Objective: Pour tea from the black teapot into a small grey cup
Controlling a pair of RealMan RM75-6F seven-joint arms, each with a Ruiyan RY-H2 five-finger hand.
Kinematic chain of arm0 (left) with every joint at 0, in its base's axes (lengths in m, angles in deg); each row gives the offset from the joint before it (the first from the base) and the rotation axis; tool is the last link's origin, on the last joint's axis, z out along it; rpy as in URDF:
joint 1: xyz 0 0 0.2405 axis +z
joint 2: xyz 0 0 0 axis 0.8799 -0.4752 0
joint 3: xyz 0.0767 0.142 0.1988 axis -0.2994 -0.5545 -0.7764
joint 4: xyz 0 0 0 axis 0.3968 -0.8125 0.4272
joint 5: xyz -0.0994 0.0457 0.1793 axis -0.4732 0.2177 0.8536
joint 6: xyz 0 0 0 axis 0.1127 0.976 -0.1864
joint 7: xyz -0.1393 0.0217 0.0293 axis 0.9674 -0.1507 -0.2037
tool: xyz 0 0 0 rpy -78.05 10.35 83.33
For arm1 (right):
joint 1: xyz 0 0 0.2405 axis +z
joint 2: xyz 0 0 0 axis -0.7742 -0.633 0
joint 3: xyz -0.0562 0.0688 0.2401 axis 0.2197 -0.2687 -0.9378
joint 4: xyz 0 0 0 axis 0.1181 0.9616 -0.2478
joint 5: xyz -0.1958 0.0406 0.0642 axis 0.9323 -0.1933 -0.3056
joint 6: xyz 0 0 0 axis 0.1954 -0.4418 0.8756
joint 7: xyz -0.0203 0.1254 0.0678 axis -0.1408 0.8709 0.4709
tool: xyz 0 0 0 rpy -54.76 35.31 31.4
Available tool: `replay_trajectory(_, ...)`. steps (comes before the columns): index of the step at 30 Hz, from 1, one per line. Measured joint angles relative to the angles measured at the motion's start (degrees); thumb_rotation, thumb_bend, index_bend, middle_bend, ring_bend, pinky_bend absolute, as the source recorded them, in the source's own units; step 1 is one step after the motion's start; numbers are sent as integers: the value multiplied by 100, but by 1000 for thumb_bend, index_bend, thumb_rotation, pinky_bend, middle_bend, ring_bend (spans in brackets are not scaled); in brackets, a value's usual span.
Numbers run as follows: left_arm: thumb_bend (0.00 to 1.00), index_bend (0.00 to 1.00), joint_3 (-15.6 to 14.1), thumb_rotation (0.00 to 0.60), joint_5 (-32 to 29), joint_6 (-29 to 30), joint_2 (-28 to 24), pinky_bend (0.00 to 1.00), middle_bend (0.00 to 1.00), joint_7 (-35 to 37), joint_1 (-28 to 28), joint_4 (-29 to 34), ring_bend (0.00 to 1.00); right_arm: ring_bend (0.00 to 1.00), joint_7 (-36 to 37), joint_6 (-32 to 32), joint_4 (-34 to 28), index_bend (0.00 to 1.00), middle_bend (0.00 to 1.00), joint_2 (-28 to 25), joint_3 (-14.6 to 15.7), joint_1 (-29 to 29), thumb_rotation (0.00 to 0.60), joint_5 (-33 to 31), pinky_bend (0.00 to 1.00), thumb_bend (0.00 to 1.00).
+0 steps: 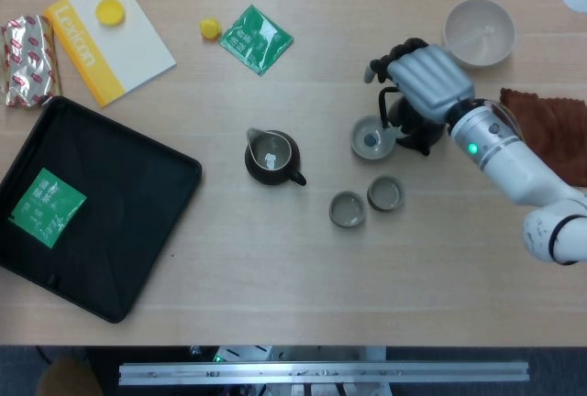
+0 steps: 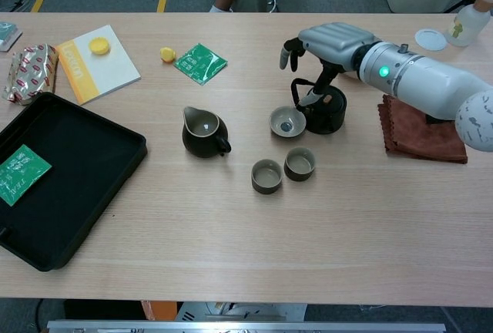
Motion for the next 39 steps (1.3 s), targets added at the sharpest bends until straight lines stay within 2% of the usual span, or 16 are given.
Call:
replay_trajectory(6, 267, 186, 3, 600, -17, 39, -20, 187, 223, 21, 32, 2, 188, 249, -69, 63, 148, 335, 401, 192, -15, 236, 460, -112, 199, 0)
replay_trajectory(11, 267, 186, -18, 600, -31, 62, -27, 187, 223, 53, 77, -13, 188, 255, -292, 214, 376, 338, 403, 360, 45, 457, 449, -458, 199, 0)
replay_trajectory(17, 267, 186, -25, 600, -31, 114, -27, 187, 223, 109, 121, -50, 188, 278, -547, 392, 608, 371, 426, 499, 255, 645, 446, -986, 198, 0)
replay_trajectory(21, 267, 186, -28, 600, -16, 116, -26, 187, 223, 147, 129, -77, 188, 329, -647, 435, 670, 388, 440, 511, 422, 705, 446, -1241, 199, 0)
replay_trajectory(25, 267, 186, -28, 600, 3, 121, -19, 187, 223, 167, 128, -93, 188, 401, -691, 385, 612, 392, 458, 399, 525, 706, 446, -1339, 199, 0)
replay_trajectory(39, 267, 186, -32, 600, 31, 60, 52, 187, 223, 254, 103, -222, 188, 427, -910, -60, -65, 392, 459, -204, 859, 603, 445, -1619, 199, 0)
